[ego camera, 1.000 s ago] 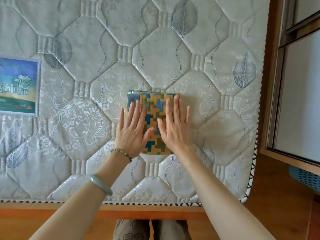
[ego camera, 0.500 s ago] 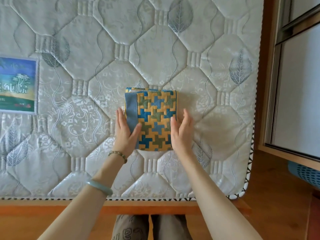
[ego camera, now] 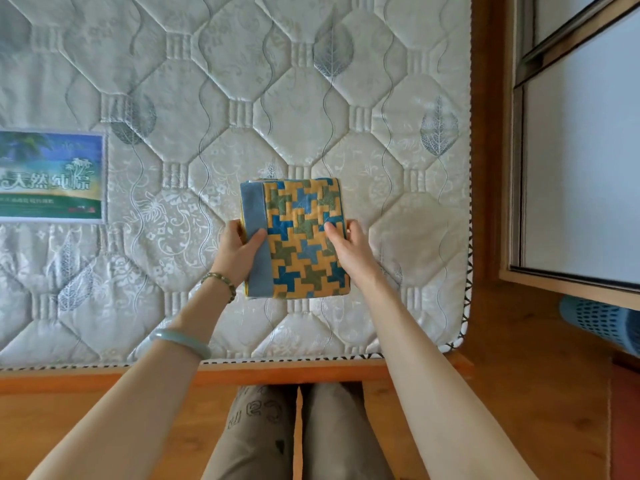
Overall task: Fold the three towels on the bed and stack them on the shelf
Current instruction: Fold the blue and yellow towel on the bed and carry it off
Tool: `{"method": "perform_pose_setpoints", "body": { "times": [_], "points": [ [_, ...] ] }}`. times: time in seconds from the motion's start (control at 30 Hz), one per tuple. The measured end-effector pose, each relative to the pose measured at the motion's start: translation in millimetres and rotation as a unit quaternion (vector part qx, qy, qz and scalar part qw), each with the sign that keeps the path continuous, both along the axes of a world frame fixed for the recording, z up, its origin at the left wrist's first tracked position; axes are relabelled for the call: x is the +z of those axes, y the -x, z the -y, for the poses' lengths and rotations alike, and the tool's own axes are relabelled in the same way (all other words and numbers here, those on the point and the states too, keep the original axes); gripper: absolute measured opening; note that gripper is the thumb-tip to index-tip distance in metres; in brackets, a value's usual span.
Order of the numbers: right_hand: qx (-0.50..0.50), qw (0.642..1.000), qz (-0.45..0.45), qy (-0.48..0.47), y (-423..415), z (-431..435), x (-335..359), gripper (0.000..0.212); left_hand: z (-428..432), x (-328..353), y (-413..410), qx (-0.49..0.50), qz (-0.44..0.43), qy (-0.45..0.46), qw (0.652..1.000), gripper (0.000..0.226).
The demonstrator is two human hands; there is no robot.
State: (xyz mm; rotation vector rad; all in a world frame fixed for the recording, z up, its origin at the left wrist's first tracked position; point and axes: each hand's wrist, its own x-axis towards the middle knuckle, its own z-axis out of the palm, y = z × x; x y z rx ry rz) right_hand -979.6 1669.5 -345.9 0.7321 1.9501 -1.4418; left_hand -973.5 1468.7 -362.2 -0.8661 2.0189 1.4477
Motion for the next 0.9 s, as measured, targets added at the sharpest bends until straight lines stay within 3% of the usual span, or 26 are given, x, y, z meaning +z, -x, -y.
{"method": "perform_pose_setpoints", "body": {
  "times": [0.17,0.43,0.67,0.8,0.9],
  "points": [
    [-0.037,0.999,-0.022,0.016,-20.8,-9.3,89.4,0.040,-3.4,83.6,-6.8,-0.032,-0.032,-0.018,0.999,0.025],
    [-0.193,0.977,-0.090,-0.007,-57.6,-65.3,220.1,0.035,-78.4,218.2,17.4,-0.150,-0.125,-0.046,0.980,0.022],
    [-0.330,0.931,-0.148,-0.050,-118.1,-162.3,303.6,0.044,-205.3,304.7,13.8,-0.296,-0.191,-0.070,0.933,0.028],
    [-0.406,0.892,-0.193,-0.037,-183.7,-232.8,342.2,0.024,-292.9,349.8,-26.7,-0.370,-0.188,-0.125,0.901,0.041],
    [-0.455,0.866,-0.204,-0.038,-243.0,-287.8,361.0,0.031,-360.4,369.2,-70.5,-0.430,-0.187,-0.166,0.868,0.036]
  ]
}}
